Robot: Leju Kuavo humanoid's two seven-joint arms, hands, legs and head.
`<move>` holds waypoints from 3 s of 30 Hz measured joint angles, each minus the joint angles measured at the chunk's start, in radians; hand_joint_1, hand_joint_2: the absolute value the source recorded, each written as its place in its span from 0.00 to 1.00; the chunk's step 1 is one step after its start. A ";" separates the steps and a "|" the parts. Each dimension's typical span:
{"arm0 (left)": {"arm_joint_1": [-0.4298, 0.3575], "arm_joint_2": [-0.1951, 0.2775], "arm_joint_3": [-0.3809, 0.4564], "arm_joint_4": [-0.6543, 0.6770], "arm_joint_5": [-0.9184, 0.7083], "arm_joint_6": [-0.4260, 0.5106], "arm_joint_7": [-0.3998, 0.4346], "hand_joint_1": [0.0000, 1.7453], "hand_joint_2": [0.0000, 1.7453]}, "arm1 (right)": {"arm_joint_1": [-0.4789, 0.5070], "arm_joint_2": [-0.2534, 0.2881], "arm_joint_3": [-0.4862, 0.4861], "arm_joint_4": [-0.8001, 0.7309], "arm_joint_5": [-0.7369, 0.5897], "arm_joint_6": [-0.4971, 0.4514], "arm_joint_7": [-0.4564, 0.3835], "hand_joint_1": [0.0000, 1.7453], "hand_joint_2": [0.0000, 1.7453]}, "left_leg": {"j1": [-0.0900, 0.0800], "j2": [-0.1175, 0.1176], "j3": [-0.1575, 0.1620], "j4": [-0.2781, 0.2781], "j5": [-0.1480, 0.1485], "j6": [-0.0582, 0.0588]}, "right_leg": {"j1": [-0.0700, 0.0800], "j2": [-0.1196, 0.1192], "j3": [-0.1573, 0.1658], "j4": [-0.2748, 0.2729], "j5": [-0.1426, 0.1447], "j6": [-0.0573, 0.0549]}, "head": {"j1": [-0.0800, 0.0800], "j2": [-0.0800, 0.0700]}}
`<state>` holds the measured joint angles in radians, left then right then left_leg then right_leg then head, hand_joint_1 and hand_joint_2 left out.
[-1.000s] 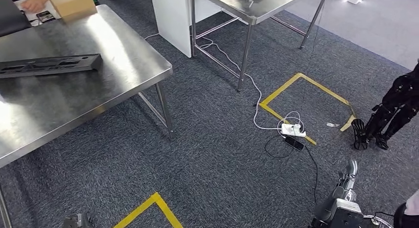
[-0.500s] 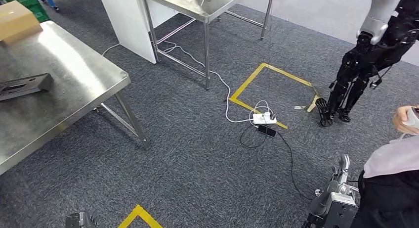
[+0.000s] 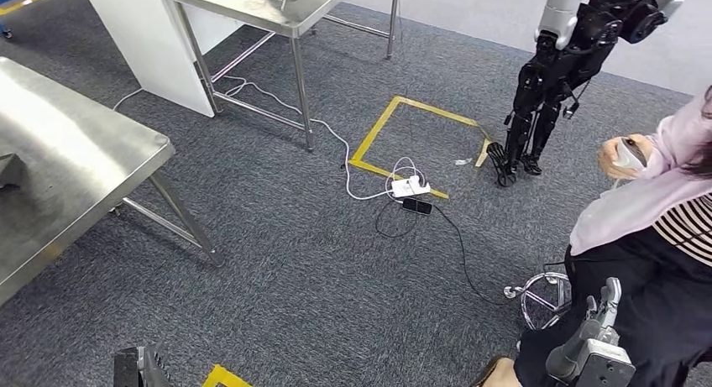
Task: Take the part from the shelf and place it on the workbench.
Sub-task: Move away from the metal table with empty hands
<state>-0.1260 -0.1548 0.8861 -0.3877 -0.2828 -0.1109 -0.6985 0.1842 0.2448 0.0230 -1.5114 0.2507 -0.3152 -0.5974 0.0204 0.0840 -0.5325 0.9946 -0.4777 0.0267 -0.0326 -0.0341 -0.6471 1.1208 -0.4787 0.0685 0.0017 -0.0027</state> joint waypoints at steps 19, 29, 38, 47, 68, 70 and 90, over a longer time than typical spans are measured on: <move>-0.005 0.005 0.000 0.001 -0.014 -0.013 0.005 0.00 0.00 | 0.011 0.011 -0.004 -0.017 -0.026 -0.015 0.009 0.00 0.00 | 0.002 -0.148 -0.011 0.025 -0.016 -0.024 | 0.021 0.155 0.046 -0.109 0.050 -0.051 | -0.008 0.000; -0.010 0.001 -0.010 0.004 -0.007 -0.006 0.009 0.00 0.00 | 0.058 0.009 -0.014 -0.038 -0.026 0.001 0.000 0.00 0.00 | -0.009 -0.017 0.000 -0.006 0.000 0.011 | 0.009 0.038 -0.075 0.128 -0.043 -0.017 | 0.002 0.000; -0.002 0.004 -0.009 0.005 0.011 -0.018 -0.001 0.00 0.00 | 0.050 0.009 -0.013 -0.030 -0.028 0.013 -0.006 0.00 0.00 | -0.001 0.003 0.015 0.031 -0.054 -0.043 | 0.005 0.009 0.066 -0.114 0.031 -0.049 | -0.008 0.000; 0.038 0.003 -0.009 0.005 0.007 -0.031 -0.002 0.00 0.00 | 0.050 0.009 -0.006 -0.017 -0.041 0.011 -0.009 0.00 0.00 | 0.006 -0.134 -0.040 0.077 -0.024 -0.032 | 0.018 0.130 0.073 -0.111 0.032 -0.062 | -0.012 0.000; 0.063 -0.001 -0.012 -0.004 0.014 -0.045 -0.003 0.00 0.00 | 0.077 0.004 -0.004 -0.019 -0.062 -0.006 -0.021 0.00 0.00 | -0.009 0.028 0.003 0.023 -0.030 -0.031 | 0.015 -0.001 0.075 -0.117 0.020 -0.051 | -0.007 0.000; 0.066 -0.002 -0.013 -0.006 0.019 -0.043 -0.004 0.00 0.00 | 0.077 0.003 0.000 -0.019 -0.066 -0.008 -0.023 0.00 0.00 | -0.003 -0.038 -0.033 0.117 -0.091 -0.039 | 0.008 0.023 0.079 -0.119 0.027 -0.065 | -0.010 0.000; 0.090 -0.004 -0.012 -0.018 0.054 -0.033 -0.004 0.00 0.00 | 0.056 -0.019 0.030 0.004 -0.086 -0.017 -0.023 0.00 0.00 | -0.011 -0.029 -0.006 -0.008 0.005 0.014 | 0.015 0.041 -0.063 0.146 -0.072 -0.029 | -0.001 0.000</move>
<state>-0.0359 -0.1589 0.8736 -0.4059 -0.2291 -0.1438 -0.7027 0.2402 0.2263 0.0531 -1.5077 0.1650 -0.3323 -0.6208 0.0098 0.0550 -0.5383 0.9867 -0.4724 0.0411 -0.0173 0.0071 -0.7100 1.2663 -0.5508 0.0400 0.0003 -0.0027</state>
